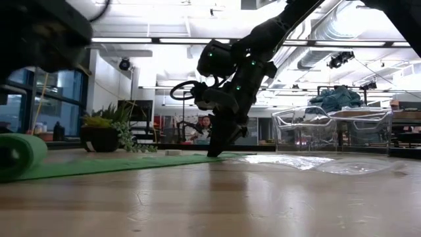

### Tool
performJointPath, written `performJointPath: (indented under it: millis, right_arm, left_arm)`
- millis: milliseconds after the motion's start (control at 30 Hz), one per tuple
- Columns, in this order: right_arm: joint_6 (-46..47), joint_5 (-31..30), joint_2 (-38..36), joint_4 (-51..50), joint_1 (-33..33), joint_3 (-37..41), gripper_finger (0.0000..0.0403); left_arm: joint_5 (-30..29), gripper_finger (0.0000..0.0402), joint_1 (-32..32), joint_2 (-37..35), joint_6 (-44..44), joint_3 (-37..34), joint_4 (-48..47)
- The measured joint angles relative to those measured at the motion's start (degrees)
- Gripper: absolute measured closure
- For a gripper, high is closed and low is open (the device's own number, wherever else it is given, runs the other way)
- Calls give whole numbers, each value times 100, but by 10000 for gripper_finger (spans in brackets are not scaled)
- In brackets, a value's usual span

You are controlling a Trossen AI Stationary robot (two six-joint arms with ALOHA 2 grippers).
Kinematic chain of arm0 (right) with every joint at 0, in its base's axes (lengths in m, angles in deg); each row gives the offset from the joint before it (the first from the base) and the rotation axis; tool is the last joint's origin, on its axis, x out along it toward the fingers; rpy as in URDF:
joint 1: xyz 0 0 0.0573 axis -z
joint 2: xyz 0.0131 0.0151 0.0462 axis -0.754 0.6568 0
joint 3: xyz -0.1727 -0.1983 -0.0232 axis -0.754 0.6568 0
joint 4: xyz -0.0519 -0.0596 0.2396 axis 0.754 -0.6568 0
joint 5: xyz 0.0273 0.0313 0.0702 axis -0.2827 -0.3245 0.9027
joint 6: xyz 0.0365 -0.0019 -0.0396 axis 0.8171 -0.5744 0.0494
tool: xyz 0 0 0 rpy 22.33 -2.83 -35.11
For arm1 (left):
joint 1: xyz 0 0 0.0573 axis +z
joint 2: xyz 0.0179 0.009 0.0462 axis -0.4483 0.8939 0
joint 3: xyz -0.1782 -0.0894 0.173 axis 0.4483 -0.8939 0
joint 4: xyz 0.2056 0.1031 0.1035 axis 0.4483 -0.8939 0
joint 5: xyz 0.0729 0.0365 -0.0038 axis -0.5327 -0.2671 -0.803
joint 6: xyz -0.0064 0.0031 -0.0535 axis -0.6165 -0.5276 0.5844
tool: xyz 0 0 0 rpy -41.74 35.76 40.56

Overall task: Roll bandage
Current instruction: Roll the green bandage

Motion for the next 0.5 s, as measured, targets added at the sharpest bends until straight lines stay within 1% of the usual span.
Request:
performJointPath:
  millis: [133, 167, 267, 333, 400, 500]
  right_arm:
    - [0, 1, 1, -9, 0, 2, 402]
    - [0, 2, 2, -8, 0, 2, 402]
    - [0, 4, 2, 0, 2, 2, 402]
    - [0, 2, 1, 12, 4, 2, 402]
    - [0, 7, 0, 24, 4, 2, 402]
    - [-2, 4, 0, 26, 4, 4, 402]
  left_arm:
    - [-7, 401, -407, -263, 756, -2, -97]
    - [-96, 401, -509, -386, 947, 0, -124]
    - [-863, 401, -703, -718, 1496, 3, -274]
    - [-1357, 401, -604, -819, 1594, 4, -421]
    - [-1588, 401, -357, -832, 1126, 2, -444]
    - [-1417, 401, 284, -675, -278, 2, -126]
